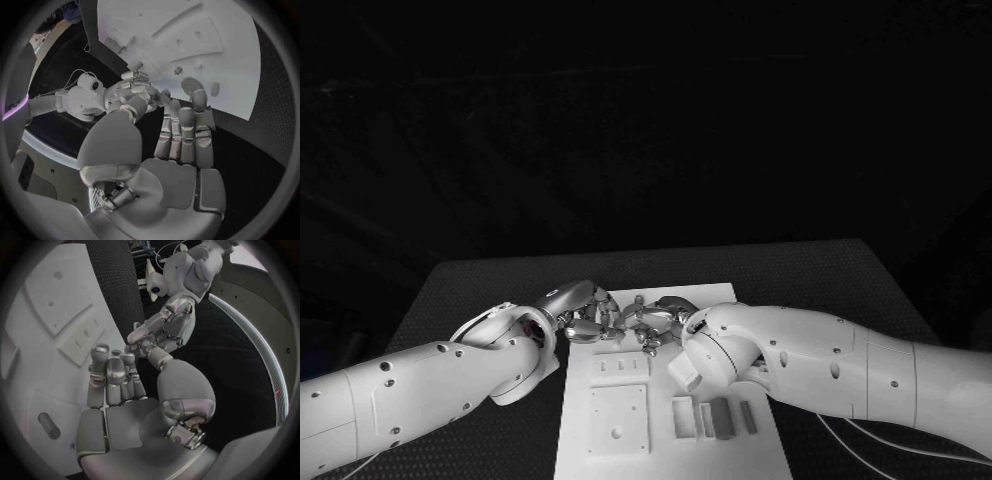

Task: Assemble the parts on the task board

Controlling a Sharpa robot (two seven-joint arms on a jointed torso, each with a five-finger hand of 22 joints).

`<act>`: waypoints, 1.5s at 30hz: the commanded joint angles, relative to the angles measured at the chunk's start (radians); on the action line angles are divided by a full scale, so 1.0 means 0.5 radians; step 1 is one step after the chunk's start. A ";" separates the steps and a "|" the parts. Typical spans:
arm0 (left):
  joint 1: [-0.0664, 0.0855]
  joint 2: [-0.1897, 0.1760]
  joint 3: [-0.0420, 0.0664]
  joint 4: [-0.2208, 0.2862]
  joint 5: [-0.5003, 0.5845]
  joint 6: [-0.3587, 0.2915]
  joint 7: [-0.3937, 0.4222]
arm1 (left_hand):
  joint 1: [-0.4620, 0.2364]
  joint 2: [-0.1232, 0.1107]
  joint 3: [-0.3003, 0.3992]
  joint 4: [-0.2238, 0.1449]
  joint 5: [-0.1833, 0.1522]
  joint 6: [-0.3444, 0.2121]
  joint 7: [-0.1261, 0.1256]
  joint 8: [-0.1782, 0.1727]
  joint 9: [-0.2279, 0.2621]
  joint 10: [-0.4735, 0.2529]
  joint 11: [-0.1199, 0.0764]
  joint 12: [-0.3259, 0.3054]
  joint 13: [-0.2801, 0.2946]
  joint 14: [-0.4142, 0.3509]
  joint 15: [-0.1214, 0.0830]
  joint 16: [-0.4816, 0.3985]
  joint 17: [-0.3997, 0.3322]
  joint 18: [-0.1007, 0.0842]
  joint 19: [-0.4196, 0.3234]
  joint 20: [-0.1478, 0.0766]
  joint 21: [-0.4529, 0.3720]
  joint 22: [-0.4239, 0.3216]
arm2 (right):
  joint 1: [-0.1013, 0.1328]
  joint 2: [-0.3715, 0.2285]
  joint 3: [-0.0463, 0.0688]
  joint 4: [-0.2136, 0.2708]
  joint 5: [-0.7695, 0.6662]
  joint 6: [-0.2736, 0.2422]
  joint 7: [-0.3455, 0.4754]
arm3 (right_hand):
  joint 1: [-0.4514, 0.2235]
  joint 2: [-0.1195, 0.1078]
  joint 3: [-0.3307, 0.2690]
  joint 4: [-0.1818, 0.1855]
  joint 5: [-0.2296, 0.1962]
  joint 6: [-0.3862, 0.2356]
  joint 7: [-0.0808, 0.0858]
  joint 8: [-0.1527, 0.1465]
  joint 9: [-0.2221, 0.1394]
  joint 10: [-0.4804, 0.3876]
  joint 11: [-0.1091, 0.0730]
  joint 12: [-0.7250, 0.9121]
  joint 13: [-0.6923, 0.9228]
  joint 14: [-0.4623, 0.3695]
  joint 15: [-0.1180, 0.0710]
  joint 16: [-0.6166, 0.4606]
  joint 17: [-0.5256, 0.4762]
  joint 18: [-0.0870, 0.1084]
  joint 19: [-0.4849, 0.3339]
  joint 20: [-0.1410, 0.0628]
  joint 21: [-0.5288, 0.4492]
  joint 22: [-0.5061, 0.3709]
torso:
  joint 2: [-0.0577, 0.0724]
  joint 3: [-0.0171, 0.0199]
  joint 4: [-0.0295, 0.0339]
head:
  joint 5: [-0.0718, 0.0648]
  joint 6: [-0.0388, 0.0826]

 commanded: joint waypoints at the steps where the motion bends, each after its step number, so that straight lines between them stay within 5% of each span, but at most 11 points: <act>1: 0.004 0.006 0.003 0.008 -0.009 -0.004 0.025 | 0.005 0.016 -0.003 -0.014 0.006 0.021 0.003 0.008 0.002 0.018 0.003 -0.001 -0.002 0.001 -0.009 0.012 -0.001 0.035 0.005 -0.004 0.013 0.044 | -0.003 0.007 -0.001 -0.002 -0.019 0.036 0.032 | 0.006 0.029 0.006 -0.017 0.011 0.044 0.022 0.008 0.002 0.005 -0.017 0.009 -0.003 0.000 -0.015 -0.002 -0.002 0.064 -0.006 -0.004 0.008 0.038 | -0.001 -0.0003 -0.001 | -0.001 -0.002; 6: 0.004 0.004 0.003 0.004 -0.009 -0.004 0.026 | 0.004 0.017 -0.003 -0.015 0.006 0.021 0.003 0.008 0.002 0.018 0.002 -0.001 -0.002 0.002 -0.009 0.012 -0.001 0.035 0.005 -0.005 0.013 0.044 | -0.003 0.001 -0.001 -0.005 -0.056 0.039 0.029 | 0.101 0.108 0.052 -0.043 0.012 0.103 0.001 0.040 0.019 0.014 -0.035 0.014 -0.009 0.005 -0.030 0.002 -0.002 0.064 -0.010 -0.010 0.014 0.041 | -0.001 0.0004 0.000 | 0.000 -0.005; 10: 0.004 0.003 0.003 0.002 -0.007 0.002 0.028 | 0.001 0.011 -0.005 -0.015 0.005 0.021 0.003 0.007 0.001 0.019 0.002 -0.003 -0.004 0.002 -0.009 0.011 -0.001 0.035 0.005 -0.004 0.013 0.043 | -0.004 -0.003 -0.001 -0.006 -0.107 0.063 0.020 | 0.201 0.110 0.160 -0.036 0.012 0.155 -0.018 0.069 0.040 0.024 -0.054 0.016 -0.018 0.010 -0.048 0.003 -0.002 0.064 -0.011 -0.004 0.020 0.041 | -0.001 0.0003 -0.002 | -0.002 -0.006; 20: 0.004 0.000 0.003 -0.001 -0.006 -0.002 0.021 | -0.004 -0.004 -0.010 -0.022 0.003 0.005 0.010 -0.004 -0.007 0.010 0.006 -0.012 -0.013 0.000 -0.006 0.007 -0.003 0.034 0.003 -0.005 0.010 0.042 | -0.009 -0.018 -0.001 -0.003 -0.154 0.084 0.022 | 0.212 0.102 0.196 -0.037 0.011 0.193 -0.032 0.098 0.070 0.034 -0.067 0.019 -0.026 0.016 -0.060 0.008 -0.001 0.064 -0.009 0.003 0.032 0.042 | 0.000 0.0001 -0.002 | -0.003 -0.010; 27: 0.004 -0.012 0.002 0.003 0.020 -0.047 0.026 | -0.024 -0.088 -0.027 -0.025 -0.007 -0.142 0.061 -0.088 -0.050 -0.027 0.044 -0.046 -0.044 0.002 0.027 0.002 -0.004 0.049 0.007 0.017 0.002 0.040 | -0.010 -0.039 -0.001 -0.027 -0.164 0.121 0.056 | 0.211 0.104 0.200 -0.037 0.011 0.197 -0.034 0.103 0.077 0.035 -0.069 0.019 -0.027 0.016 -0.062 0.009 -0.001 0.064 -0.009 0.004 0.033 0.041 | -0.001 0.0007 -0.001 | -0.004 -0.009; 32: 0.004 -0.043 0.002 0.006 0.097 -0.028 0.037 | -0.072 -0.161 -0.058 -0.003 -0.006 -0.250 0.105 -0.139 -0.074 -0.081 0.085 -0.128 -0.095 -0.006 0.067 -0.009 -0.007 0.080 0.001 0.056 -0.013 0.037 | -0.010 -0.078 0.000 -0.069 -0.224 0.355 0.127 | 0.210 0.106 0.202 -0.037 0.011 0.198 -0.035 0.105 0.080 0.035 -0.070 0.019 -0.028 0.016 -0.063 0.009 -0.001 0.064 -0.010 0.004 0.034 0.041 | -0.001 0.0001 -0.002 | -0.006 -0.008; 39: 0.011 -0.104 0.002 -0.006 0.521 0.127 0.012 | -0.262 -0.182 -0.136 0.109 -0.013 -0.265 0.119 -0.126 -0.067 -0.090 0.106 -0.239 -0.165 -0.045 0.089 -0.044 -0.021 0.099 -0.044 0.086 -0.054 0.030 | -0.010 -0.139 0.007 -0.104 -0.367 0.629 0.201 | 0.209 0.111 0.206 -0.039 0.011 0.194 -0.035 0.105 0.085 0.033 -0.070 0.018 -0.029 0.014 -0.064 0.008 -0.001 0.064 -0.012 0.004 0.033 0.040 | 0.000 0.0010 -0.001 | -0.013 -0.007; 42: 0.029 -0.115 0.001 -0.026 0.798 0.212 -0.009 | -0.427 -0.106 -0.190 0.210 -0.012 -0.253 0.116 -0.105 -0.055 -0.081 0.110 -0.297 -0.199 -0.099 0.094 -0.107 -0.051 0.097 -0.109 0.098 -0.113 0.009 | -0.009 -0.164 0.018 -0.105 -0.390 0.694 0.221 | 0.209 0.112 0.207 -0.039 0.011 0.193 -0.035 0.105 0.086 0.033 -0.070 0.018 -0.029 0.014 -0.064 0.008 -0.001 0.064 -0.013 0.004 0.033 0.040 | 0.000 0.0010 -0.002 | -0.017 -0.007; 45: 0.031 -0.128 0.001 -0.018 0.860 0.253 0.069 | -0.424 -0.043 -0.234 0.181 -0.014 -0.242 0.113 -0.086 -0.045 -0.073 0.115 -0.341 -0.224 -0.102 0.093 -0.140 -0.067 0.091 -0.122 0.103 -0.143 -0.002 | -0.009 -0.178 0.030 -0.113 -0.394 0.771 0.247 | 0.209 0.112 0.207 -0.039 0.011 0.193 -0.035 0.105 0.087 0.032 -0.071 0.018 -0.029 0.014 -0.064 0.008 -0.001 0.064 -0.013 0.004 0.033 0.040 | 0.000 0.0008 0.000 | -0.018 -0.008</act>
